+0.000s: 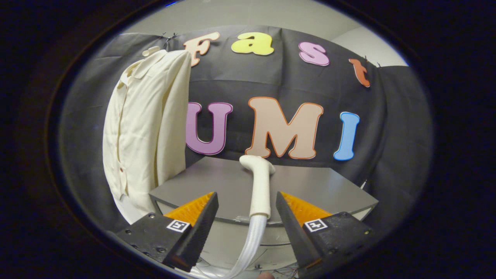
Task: Iron the clothes twice with a garment steamer, once on the left side and once on the right side.
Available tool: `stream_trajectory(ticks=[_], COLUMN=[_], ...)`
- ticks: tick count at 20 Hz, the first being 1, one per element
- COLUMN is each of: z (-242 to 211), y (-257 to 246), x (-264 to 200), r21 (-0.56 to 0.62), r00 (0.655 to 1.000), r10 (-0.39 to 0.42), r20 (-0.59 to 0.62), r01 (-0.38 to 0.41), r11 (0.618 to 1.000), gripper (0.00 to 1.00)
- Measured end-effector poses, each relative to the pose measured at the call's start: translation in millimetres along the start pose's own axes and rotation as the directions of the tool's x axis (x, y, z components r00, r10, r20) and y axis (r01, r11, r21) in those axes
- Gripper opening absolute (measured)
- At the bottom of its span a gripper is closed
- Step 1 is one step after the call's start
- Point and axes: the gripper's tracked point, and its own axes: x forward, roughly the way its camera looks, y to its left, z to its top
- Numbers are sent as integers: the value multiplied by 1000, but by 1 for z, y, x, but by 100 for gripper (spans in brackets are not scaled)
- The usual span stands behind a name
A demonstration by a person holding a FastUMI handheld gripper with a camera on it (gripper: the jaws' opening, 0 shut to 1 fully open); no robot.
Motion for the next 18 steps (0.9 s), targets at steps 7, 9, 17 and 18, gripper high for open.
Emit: stream_trajectory(ticks=[7,9,17,18], z=[-22,-32,-34,-37], y=[-16,-20,-19,-20], x=[62,79,99,98], r21=[14,34,88,99], r00=[992,983,966,962], r10=[-30,-27,-39,-29], r20=[-123,-180,-255,-270], r01=[32,34,64,58], r11=[999,999,994,993], gripper=[81,75,45,44])
